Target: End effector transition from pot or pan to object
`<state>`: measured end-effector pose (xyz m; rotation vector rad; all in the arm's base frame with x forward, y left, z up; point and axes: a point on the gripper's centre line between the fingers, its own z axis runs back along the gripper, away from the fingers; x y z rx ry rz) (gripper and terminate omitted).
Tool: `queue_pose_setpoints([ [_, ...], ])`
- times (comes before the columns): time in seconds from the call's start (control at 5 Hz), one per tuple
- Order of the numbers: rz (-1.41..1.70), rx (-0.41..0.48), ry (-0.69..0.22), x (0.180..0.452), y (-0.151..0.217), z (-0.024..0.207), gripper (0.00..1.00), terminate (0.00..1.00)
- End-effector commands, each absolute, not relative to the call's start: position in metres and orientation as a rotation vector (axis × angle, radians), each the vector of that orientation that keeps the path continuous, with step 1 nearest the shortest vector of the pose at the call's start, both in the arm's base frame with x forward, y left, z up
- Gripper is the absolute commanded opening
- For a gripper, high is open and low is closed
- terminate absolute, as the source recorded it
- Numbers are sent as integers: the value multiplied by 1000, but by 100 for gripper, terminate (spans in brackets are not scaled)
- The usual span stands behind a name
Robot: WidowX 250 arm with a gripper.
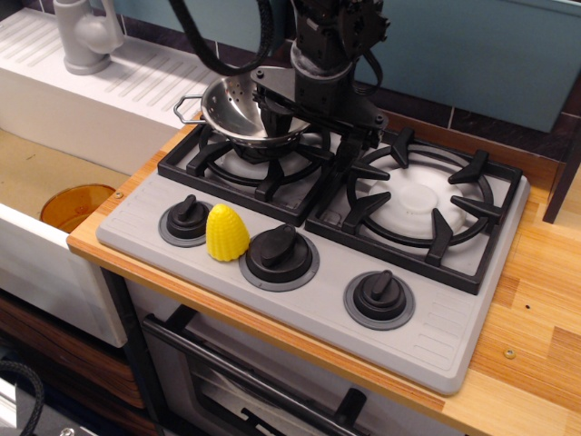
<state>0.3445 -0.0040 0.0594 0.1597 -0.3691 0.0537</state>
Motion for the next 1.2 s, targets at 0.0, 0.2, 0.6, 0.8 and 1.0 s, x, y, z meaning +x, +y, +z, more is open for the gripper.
queue_pose_setpoints([
  [0.0, 54, 160, -369, 344, -4, 59, 100, 0],
  [0.2, 57, 173, -336, 339, -3, 80, 100, 0],
  [0.6, 75, 187, -309, 337, -7, 104, 100, 0],
  [0.8, 78, 182, -322, 338, -8, 102, 100, 0],
  [1.0, 78, 222, -284, 330, -2, 122, 100, 0],
])
